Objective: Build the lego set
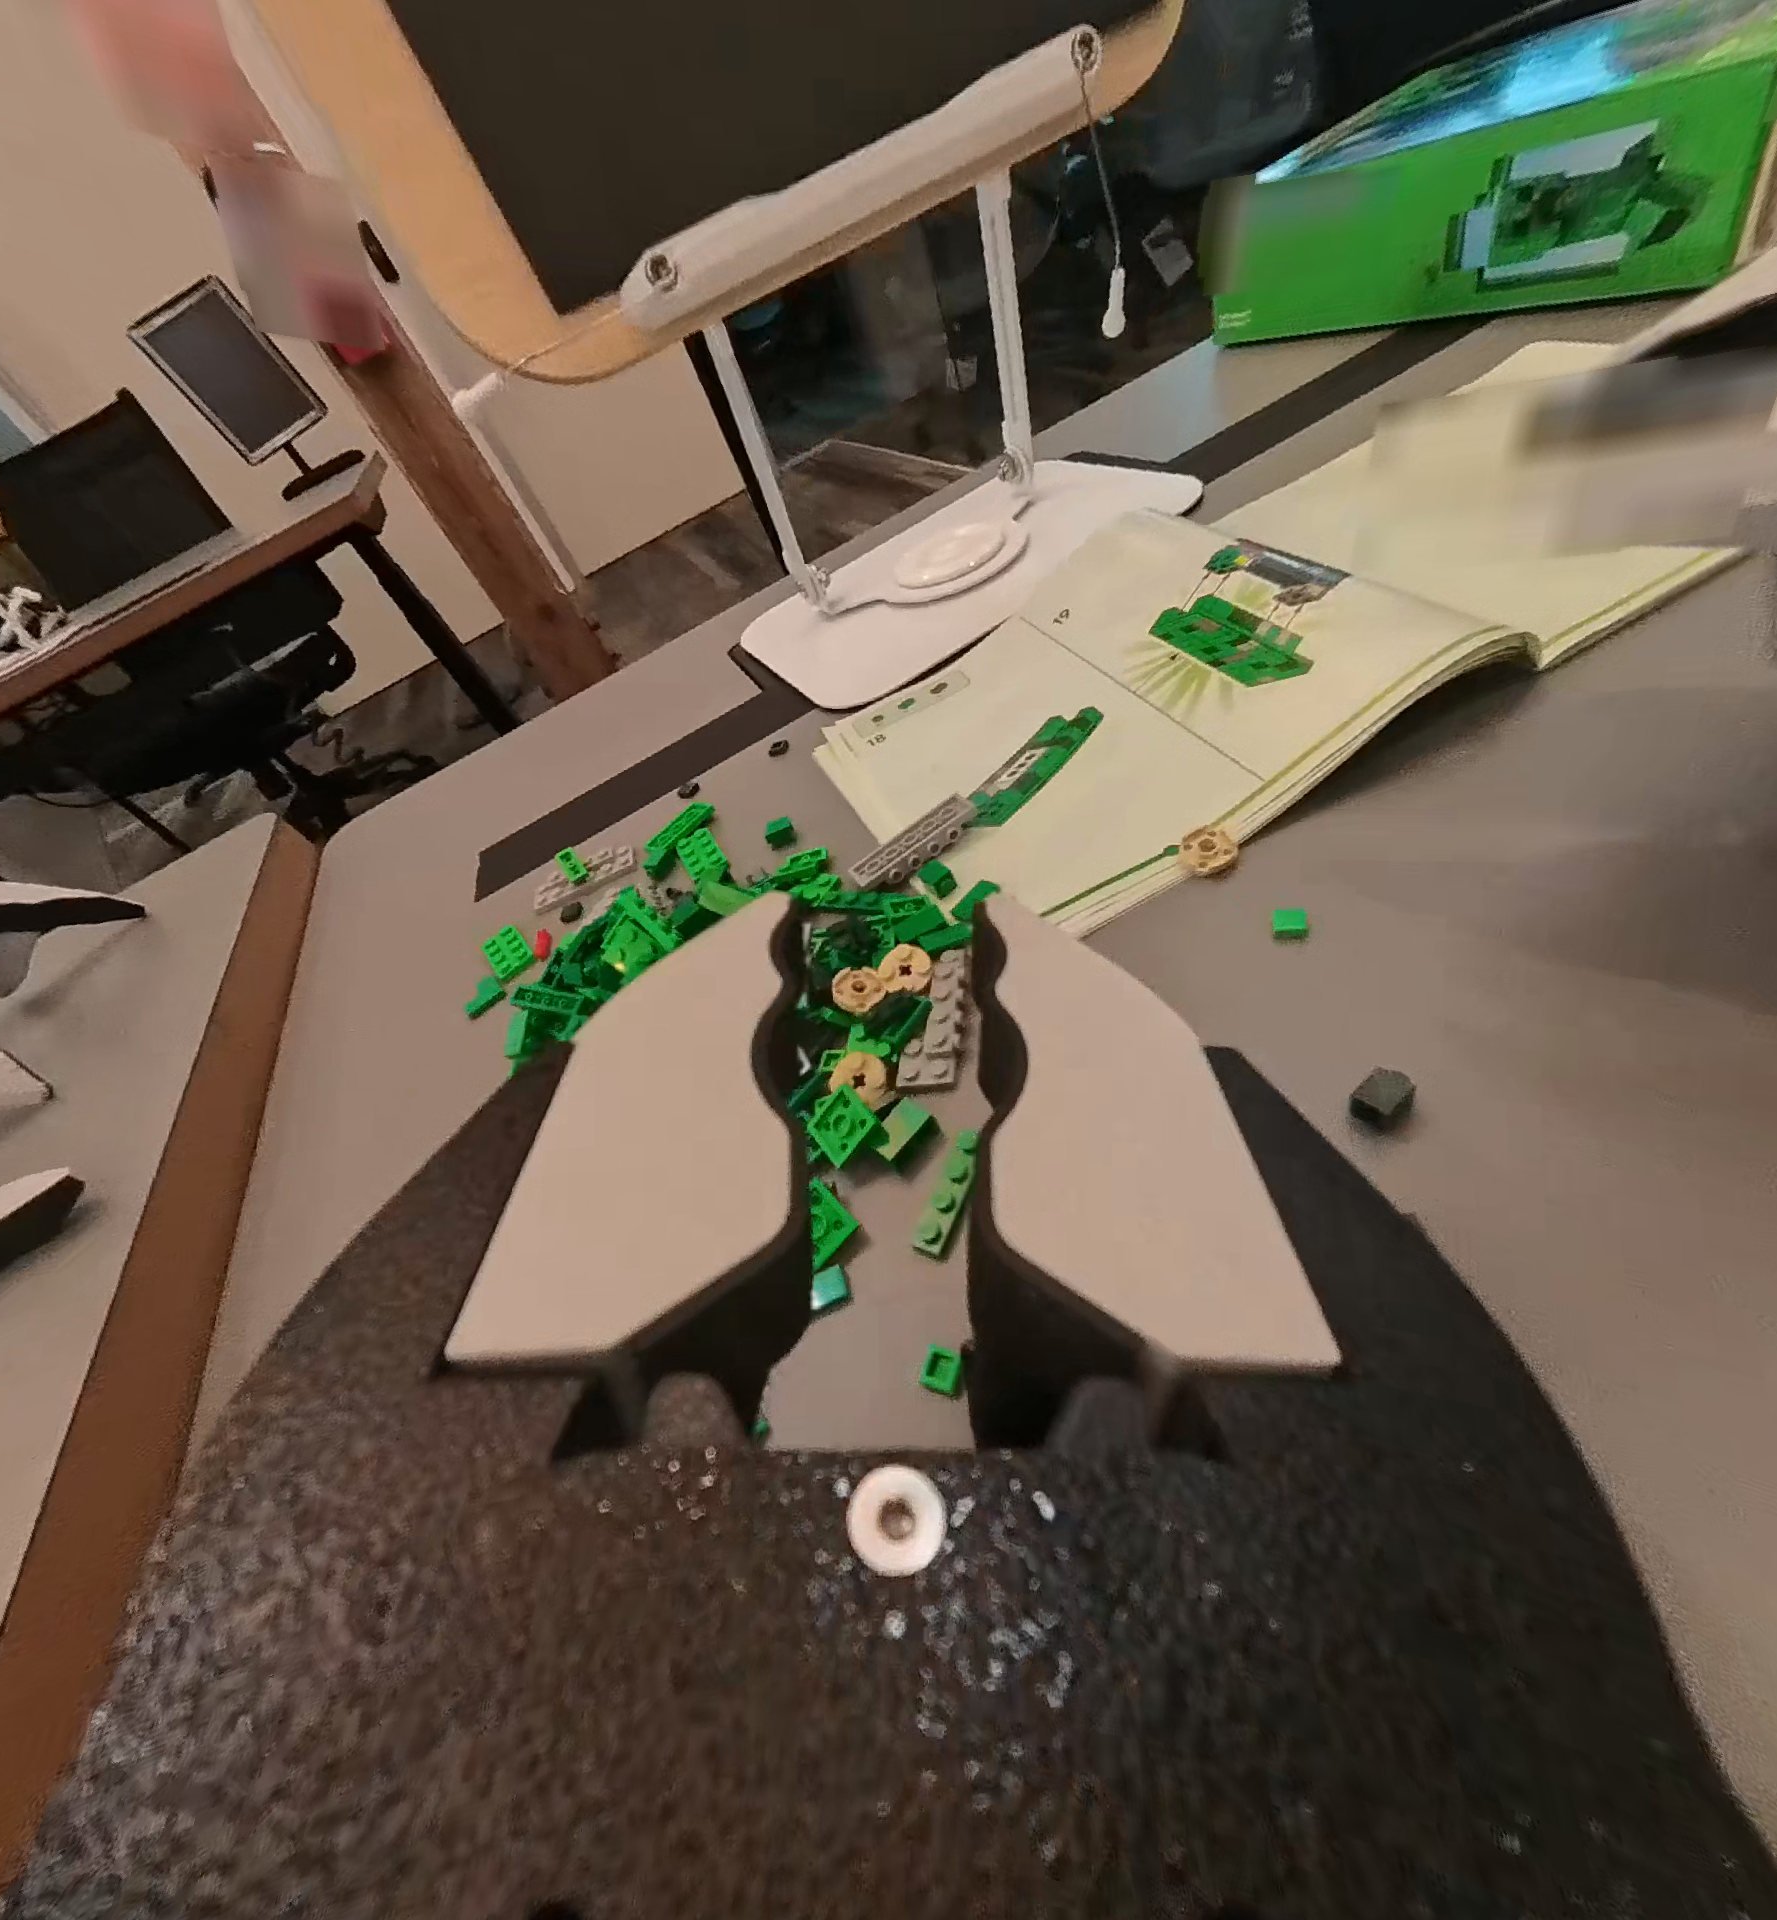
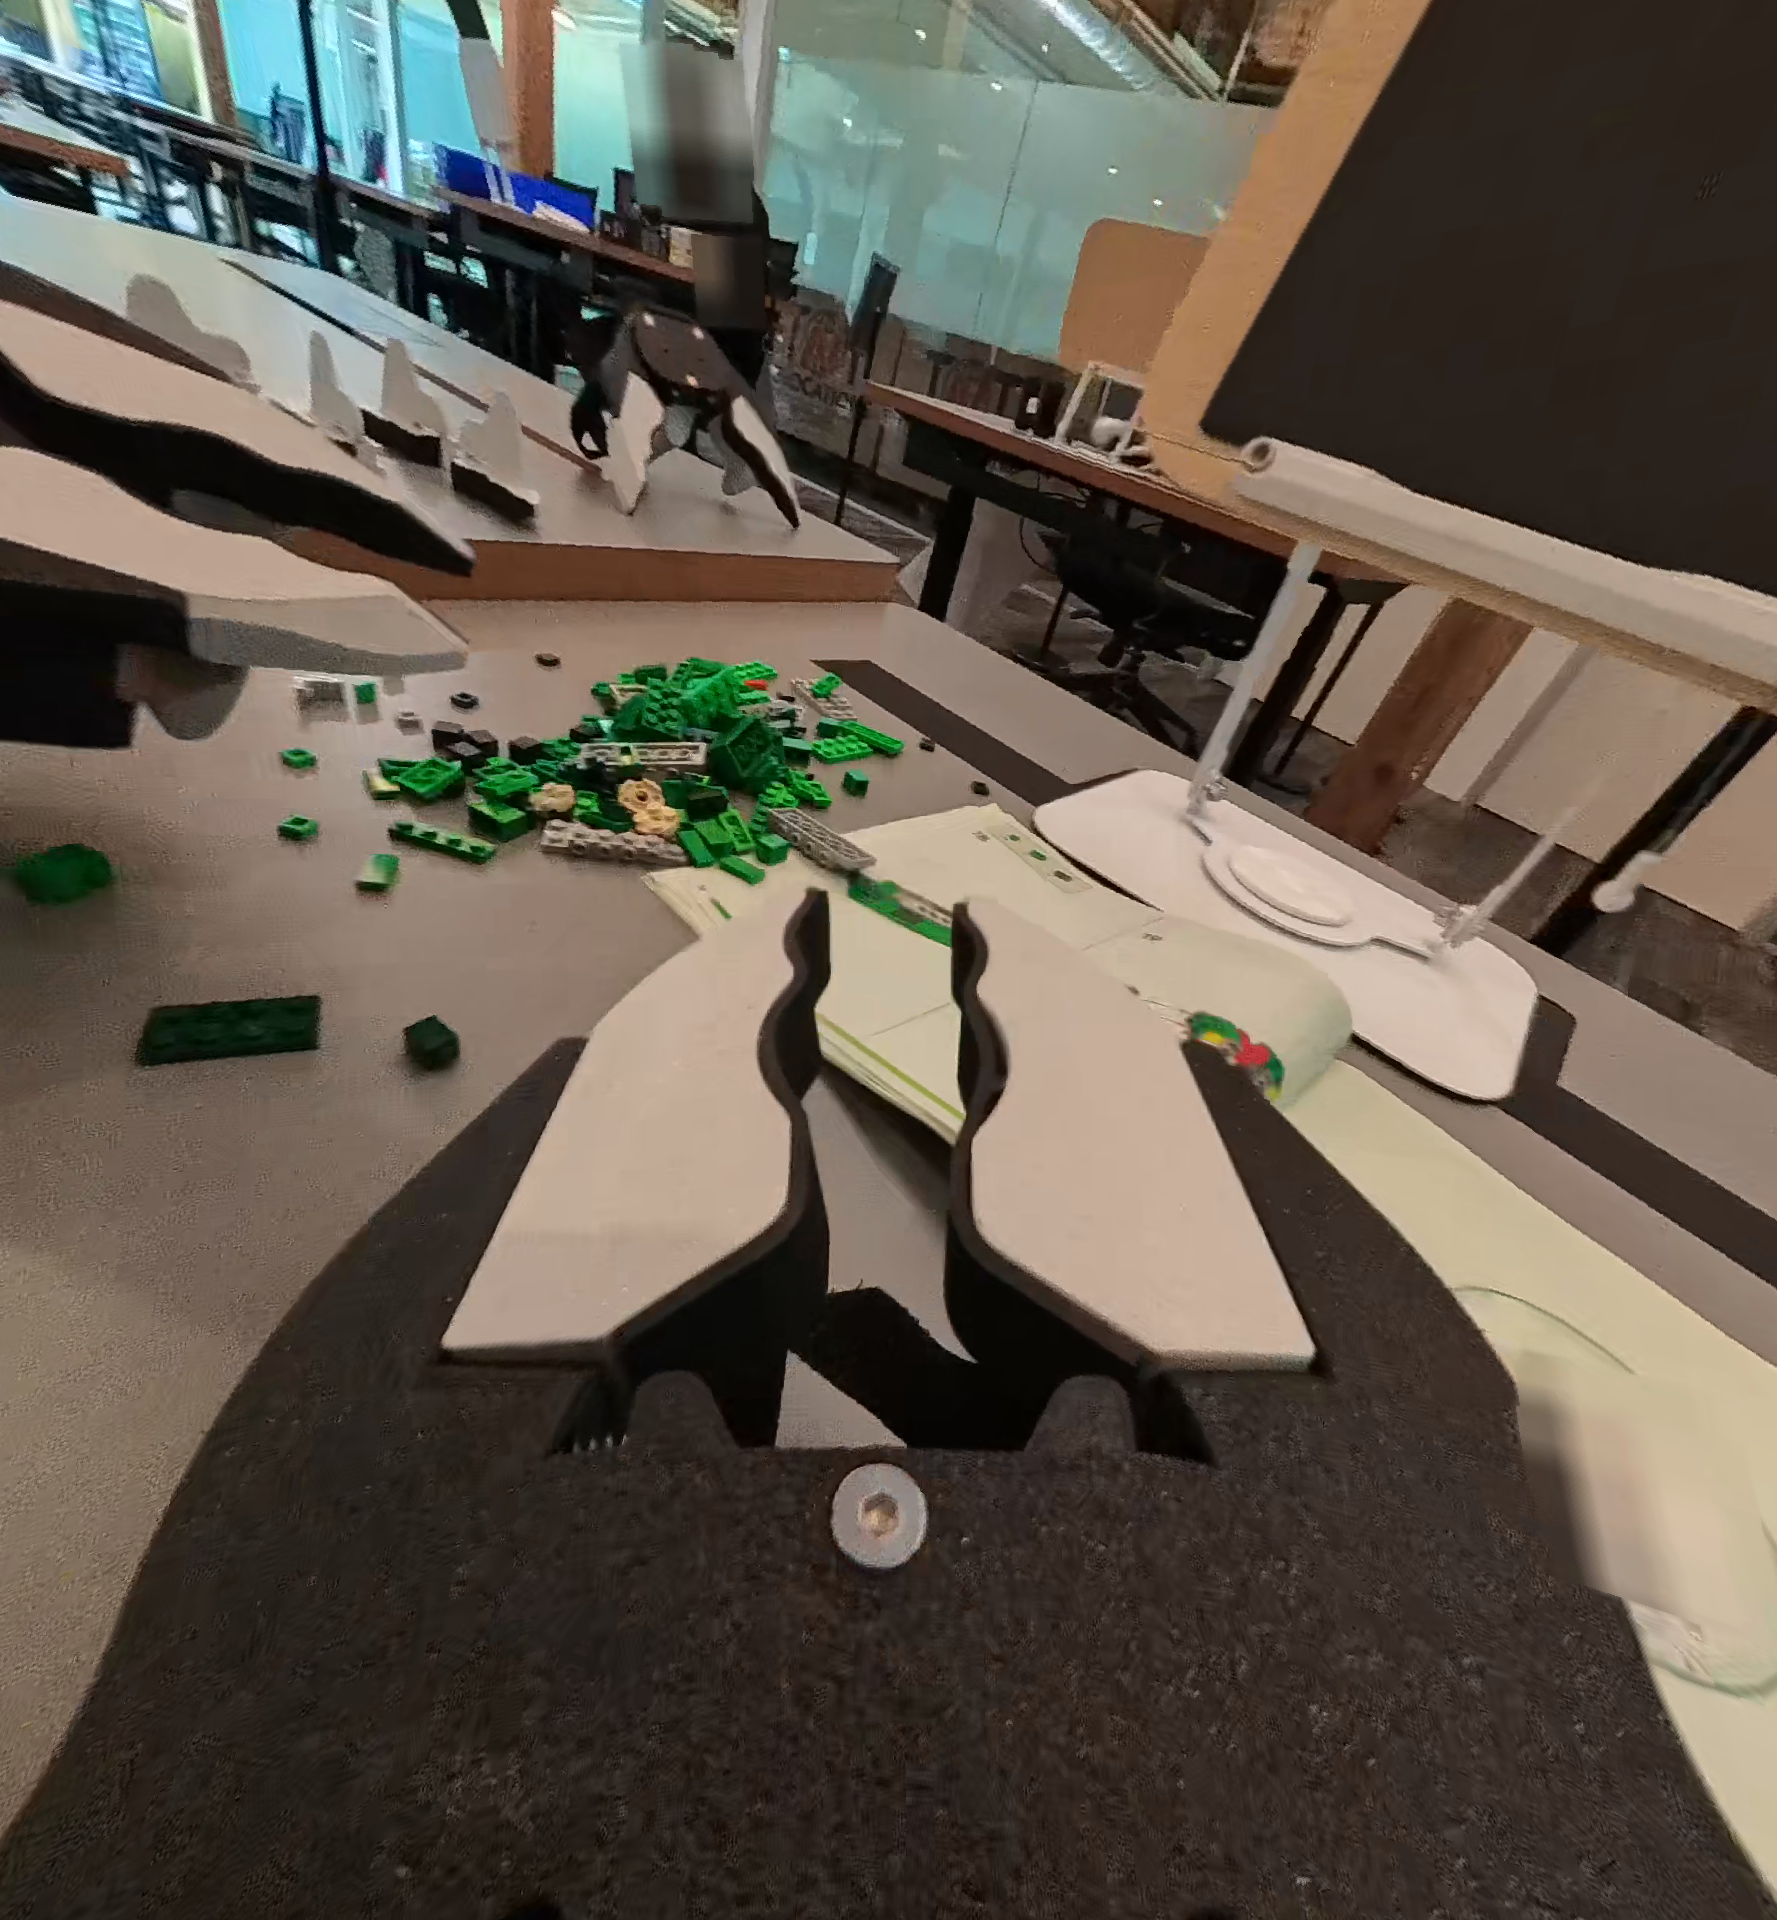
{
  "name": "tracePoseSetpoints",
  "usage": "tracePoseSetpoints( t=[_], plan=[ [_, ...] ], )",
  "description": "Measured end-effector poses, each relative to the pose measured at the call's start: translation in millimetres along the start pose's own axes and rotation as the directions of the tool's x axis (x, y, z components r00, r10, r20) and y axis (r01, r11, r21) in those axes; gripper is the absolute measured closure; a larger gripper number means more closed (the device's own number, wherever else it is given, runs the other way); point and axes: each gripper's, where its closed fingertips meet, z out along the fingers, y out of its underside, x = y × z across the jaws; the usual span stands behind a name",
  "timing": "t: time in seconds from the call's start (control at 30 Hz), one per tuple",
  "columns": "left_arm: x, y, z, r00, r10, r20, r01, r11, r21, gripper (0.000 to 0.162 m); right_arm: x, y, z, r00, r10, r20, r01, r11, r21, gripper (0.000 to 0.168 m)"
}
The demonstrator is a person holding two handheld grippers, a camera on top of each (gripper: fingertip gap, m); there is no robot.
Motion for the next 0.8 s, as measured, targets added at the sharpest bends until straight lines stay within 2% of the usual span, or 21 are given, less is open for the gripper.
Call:
tracePoseSetpoints(
  t=[0.07,0.1,0.2,0.4,0.5,0.63,0.8],
  plan=[
    [-1.3,-2.7,-1.1,0.999,-0.040,-0.001,0.040,0.998,0.039,0.132,-17.4,-9.5,-4.0,0.996,0.048,0.073,-0.050,0.998,0.036,0.165],
    [-2.2,-5.3,-2.3,0.998,-0.068,-0.005,0.068,0.996,0.066,0.133,-29.9,-15.9,-8.3,0.987,0.082,0.135,-0.090,0.994,0.056,0.168],
    [-4.8,-12.7,-6.1,0.993,-0.117,-0.004,0.116,0.985,0.130,0.134,-58.6,-24.4,-24.1,0.966,0.098,0.239,-0.119,0.990,0.078,0.168],
    [4.6,-22.5,-8.6,1.000,-0.023,0.015,0.020,0.986,0.163,0.138,-84.7,-15.0,-48.6,0.959,-0.063,0.275,0.051,0.997,0.049,0.168],
    [10.7,-32.0,-12.7,0.997,-0.064,-0.035,0.070,0.972,0.226,0.146,-88.8,-10.6,-55.7,0.954,-0.068,0.293,0.063,0.998,0.025,0.168],
    [6.7,-42.4,-22.6,0.999,-0.039,-0.004,0.038,0.954,0.296,0.153,-90.4,-6.0,-59.0,0.947,-0.069,0.313,0.073,0.997,-0.004,0.168],
    [13.7,-34.2,-14.5,0.999,-0.019,-0.035,0.027,0.970,0.240,0.155,-84.3,-5.0,-58.0,0.954,-0.068,0.293,0.073,0.997,-0.005,0.168]
  ],
)
